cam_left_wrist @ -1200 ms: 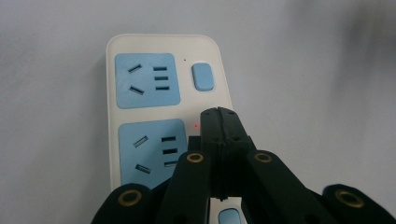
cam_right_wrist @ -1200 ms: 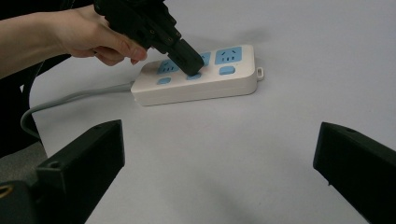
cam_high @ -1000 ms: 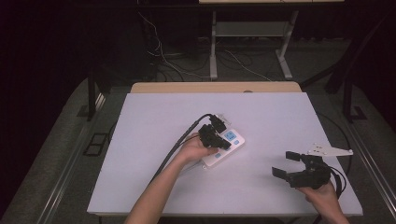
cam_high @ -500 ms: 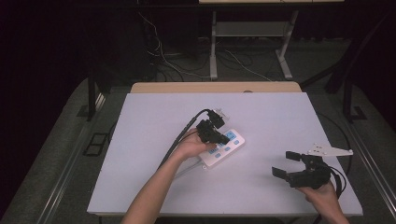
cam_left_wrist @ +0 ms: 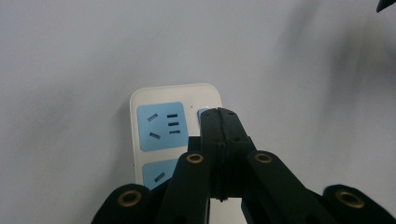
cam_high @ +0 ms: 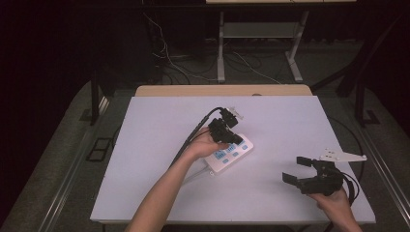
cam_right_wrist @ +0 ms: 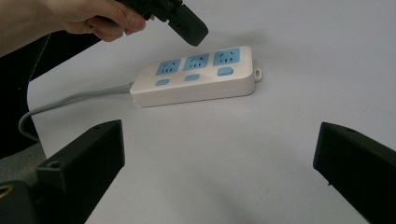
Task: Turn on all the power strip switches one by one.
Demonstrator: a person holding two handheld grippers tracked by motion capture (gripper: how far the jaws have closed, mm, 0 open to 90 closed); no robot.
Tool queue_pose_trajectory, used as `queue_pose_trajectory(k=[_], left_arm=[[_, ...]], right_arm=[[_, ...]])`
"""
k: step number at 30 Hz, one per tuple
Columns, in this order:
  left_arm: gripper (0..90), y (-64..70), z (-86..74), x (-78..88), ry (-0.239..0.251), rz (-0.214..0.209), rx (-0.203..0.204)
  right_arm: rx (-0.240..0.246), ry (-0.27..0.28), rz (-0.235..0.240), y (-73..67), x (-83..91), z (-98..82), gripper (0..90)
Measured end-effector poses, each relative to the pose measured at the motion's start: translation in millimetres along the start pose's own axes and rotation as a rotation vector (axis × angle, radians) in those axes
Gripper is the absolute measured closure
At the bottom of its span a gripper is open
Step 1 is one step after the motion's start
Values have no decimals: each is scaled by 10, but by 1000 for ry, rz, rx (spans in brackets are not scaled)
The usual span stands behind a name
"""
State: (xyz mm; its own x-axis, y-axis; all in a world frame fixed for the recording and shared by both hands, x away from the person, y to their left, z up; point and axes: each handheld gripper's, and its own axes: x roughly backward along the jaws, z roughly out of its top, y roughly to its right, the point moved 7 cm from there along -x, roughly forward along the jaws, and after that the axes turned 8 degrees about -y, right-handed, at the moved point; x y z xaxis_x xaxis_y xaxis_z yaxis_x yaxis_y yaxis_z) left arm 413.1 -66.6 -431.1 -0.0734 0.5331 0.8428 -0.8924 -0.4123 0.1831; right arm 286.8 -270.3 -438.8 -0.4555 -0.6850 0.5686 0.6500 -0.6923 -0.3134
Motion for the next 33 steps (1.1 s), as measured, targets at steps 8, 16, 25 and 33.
queue_pose_trajectory(k=[8, 16, 25, 33], left_arm=[[897, -37, 57, -99, -11, -2, -5], [897, -53, 83, -171, -10, -7, -4], [897, -37, 75, -276, -20, -13, -3], [897, -34, 66, -352, -29, -17, -10]], right_arm=[[1, -2, 1, 5, -4, -2, 20], [-1, -1, 2, 10, -3, -4, 20], [-1, -1, 2, 9, -1, -6, 20], [1, -3, 3, 7, -7, -7, 20]])
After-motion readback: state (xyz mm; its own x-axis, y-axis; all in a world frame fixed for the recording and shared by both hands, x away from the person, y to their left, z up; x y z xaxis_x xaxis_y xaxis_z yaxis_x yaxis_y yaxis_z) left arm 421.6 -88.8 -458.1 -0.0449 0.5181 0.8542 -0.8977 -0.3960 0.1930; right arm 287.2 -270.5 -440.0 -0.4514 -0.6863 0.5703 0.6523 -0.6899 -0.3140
